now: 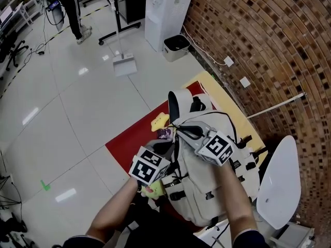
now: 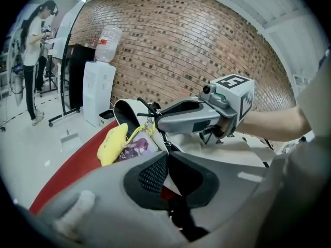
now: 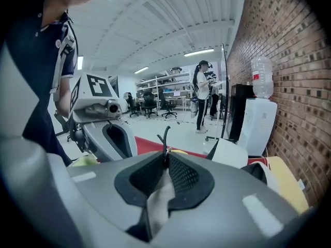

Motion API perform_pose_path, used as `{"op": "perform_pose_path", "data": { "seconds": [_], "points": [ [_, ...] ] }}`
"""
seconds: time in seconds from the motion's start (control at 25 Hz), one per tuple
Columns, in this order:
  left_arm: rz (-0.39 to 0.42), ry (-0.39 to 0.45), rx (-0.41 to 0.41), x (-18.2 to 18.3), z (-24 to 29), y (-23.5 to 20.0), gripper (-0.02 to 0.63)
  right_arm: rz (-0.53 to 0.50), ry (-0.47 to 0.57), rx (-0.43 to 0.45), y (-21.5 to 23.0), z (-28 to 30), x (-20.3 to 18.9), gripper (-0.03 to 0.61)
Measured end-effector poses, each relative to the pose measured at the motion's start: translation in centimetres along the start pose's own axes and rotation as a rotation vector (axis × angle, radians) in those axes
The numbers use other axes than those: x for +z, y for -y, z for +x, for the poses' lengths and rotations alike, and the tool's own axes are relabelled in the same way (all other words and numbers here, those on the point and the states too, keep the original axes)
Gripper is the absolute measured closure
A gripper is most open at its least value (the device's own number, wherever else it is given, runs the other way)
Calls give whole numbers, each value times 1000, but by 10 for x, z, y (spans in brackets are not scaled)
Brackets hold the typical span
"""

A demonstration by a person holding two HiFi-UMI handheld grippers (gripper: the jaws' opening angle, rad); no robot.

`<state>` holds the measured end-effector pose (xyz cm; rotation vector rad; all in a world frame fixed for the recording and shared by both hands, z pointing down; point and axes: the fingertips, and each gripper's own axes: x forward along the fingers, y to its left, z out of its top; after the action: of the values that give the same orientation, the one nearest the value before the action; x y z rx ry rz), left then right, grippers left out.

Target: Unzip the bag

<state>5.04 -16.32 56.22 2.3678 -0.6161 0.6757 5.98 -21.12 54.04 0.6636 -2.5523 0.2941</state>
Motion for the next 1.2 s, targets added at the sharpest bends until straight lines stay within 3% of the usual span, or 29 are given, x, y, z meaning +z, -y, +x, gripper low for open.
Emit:
{"op": "perform_pose_path", "data": {
  "seconds": [0.4, 0.6, 0.76, 1.2],
  "points": [
    [-6, 7, 19, 6, -6, 1, 606, 35, 90, -16, 10, -6, 4, 538],
    [-47, 20, 6, 7, -6, 3, 606, -59, 64, -4, 7, 0, 9, 537],
    [-61, -1, 4, 3, -4, 0, 606, 11, 45, 23, 8, 5, 6, 537],
    [-91, -4, -17, -5, -2, -2, 606, 71, -30, 29, -3, 3, 1, 491]
  ]
}}
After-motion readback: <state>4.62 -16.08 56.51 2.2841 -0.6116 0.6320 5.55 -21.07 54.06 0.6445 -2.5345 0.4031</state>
